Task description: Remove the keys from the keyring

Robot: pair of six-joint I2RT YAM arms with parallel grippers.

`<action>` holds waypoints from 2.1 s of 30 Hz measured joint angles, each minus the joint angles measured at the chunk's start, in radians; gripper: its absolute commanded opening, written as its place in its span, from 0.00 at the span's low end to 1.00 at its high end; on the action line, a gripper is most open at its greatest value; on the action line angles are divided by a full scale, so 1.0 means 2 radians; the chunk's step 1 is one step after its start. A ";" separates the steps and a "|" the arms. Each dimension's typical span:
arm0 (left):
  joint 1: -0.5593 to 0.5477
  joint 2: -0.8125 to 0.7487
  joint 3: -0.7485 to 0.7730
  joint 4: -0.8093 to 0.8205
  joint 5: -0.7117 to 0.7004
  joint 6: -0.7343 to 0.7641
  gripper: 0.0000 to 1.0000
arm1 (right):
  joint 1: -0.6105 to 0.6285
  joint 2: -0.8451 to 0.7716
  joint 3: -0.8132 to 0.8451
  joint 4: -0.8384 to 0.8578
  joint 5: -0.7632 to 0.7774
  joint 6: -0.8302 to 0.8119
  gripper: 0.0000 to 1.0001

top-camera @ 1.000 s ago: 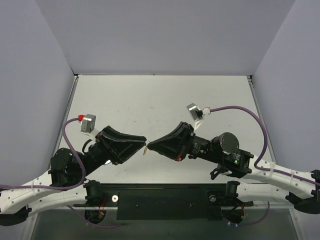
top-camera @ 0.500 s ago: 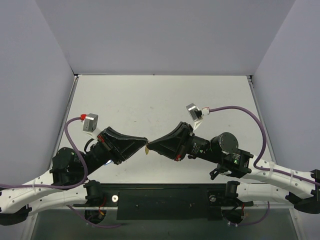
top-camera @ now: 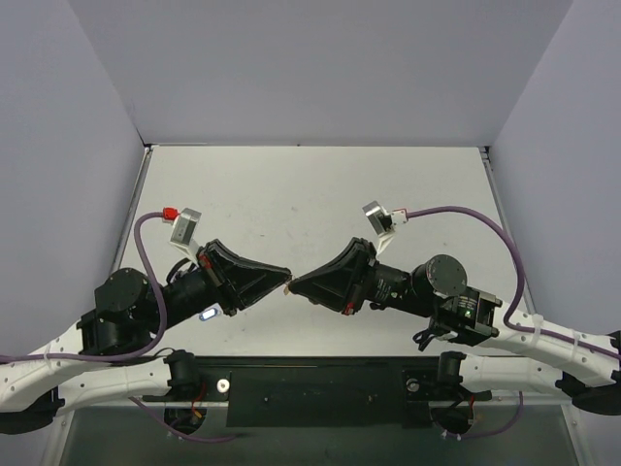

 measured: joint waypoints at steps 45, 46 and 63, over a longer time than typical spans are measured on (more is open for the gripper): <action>0.000 -0.009 0.042 -0.102 0.047 0.030 0.48 | 0.013 0.022 0.061 -0.139 -0.066 -0.029 0.00; 0.000 -0.018 0.032 -0.090 0.043 0.026 0.47 | 0.013 0.021 0.060 -0.139 -0.060 -0.030 0.00; 0.000 -0.052 -0.063 0.079 0.012 -0.019 0.40 | 0.013 -0.015 0.010 -0.070 -0.005 -0.028 0.00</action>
